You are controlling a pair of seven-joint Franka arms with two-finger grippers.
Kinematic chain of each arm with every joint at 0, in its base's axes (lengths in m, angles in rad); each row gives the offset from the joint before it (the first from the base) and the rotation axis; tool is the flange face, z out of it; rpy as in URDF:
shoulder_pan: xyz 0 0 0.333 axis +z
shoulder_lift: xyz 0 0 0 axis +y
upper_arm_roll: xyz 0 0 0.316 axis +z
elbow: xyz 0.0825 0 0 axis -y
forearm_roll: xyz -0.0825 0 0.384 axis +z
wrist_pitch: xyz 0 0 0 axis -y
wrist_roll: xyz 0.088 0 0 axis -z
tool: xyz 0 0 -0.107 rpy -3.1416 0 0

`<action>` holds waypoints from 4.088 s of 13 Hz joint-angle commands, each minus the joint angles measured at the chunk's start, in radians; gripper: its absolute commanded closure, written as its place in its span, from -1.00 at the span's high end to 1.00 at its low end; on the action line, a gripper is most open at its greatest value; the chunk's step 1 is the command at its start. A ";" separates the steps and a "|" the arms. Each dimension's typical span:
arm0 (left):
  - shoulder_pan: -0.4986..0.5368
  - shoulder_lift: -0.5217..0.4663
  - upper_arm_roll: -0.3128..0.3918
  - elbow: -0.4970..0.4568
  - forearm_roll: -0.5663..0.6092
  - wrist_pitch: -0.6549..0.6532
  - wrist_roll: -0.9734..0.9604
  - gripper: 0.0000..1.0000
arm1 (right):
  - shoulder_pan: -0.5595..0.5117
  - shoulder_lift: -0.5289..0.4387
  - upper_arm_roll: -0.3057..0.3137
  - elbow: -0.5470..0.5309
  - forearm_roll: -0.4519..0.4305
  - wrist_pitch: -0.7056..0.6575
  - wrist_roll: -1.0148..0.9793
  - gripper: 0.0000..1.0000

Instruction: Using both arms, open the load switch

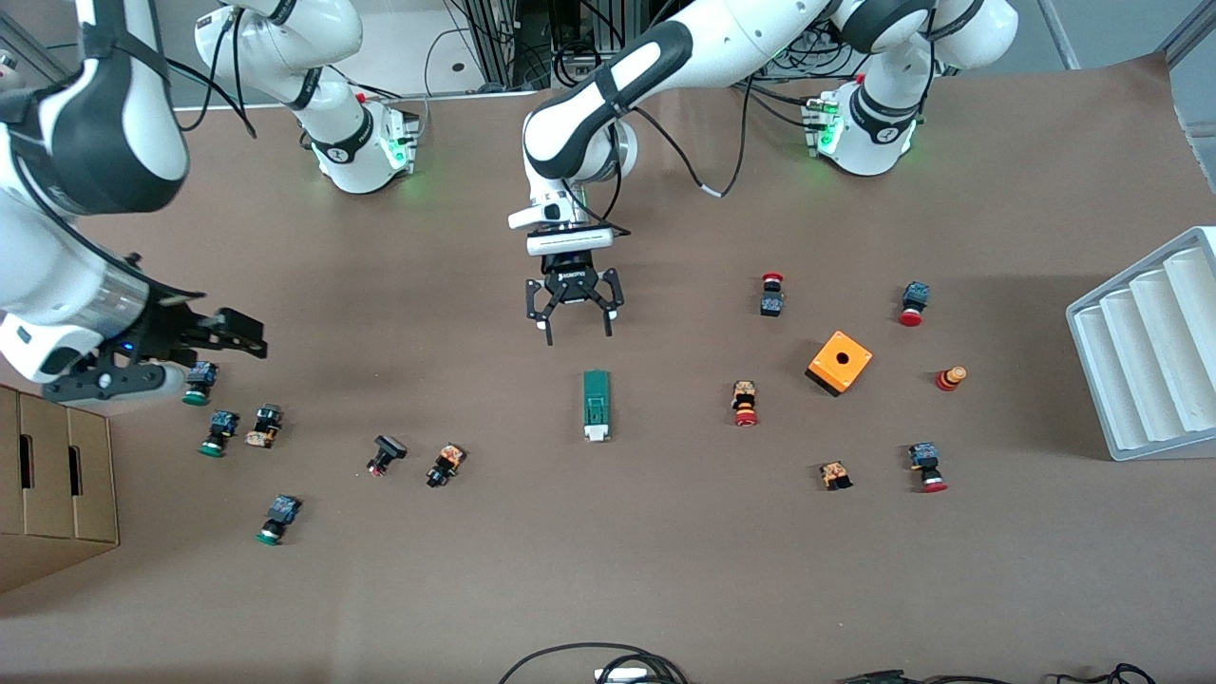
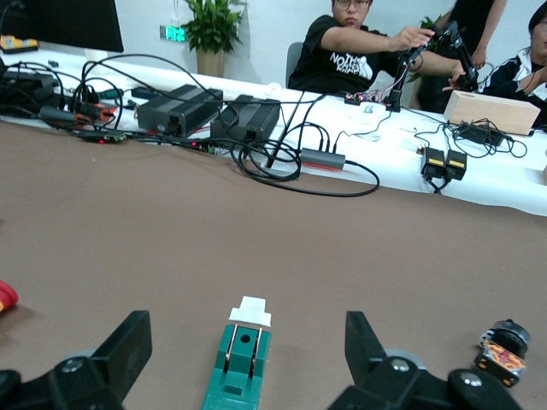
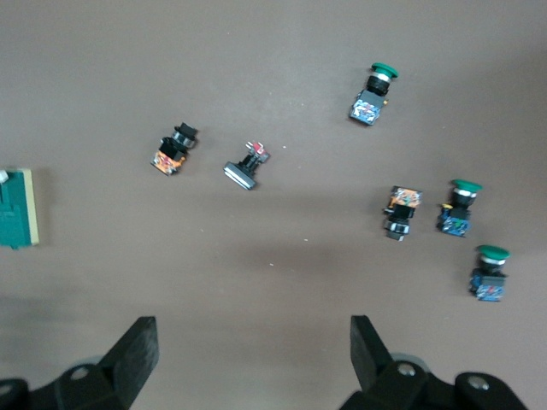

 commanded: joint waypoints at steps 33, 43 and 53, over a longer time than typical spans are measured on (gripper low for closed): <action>-0.015 0.363 0.007 0.152 0.278 -0.136 -0.151 1.00 | 0.422 0.884 -0.014 0.632 0.563 0.325 1.667 0.90; -0.016 0.389 0.012 0.191 0.274 -0.130 -0.146 0.97 | 0.392 0.902 -0.012 0.622 0.649 0.302 1.636 0.95; -0.018 0.403 0.004 0.218 0.272 -0.131 -0.144 0.69 | 0.391 0.925 -0.011 0.619 0.655 0.307 1.668 0.43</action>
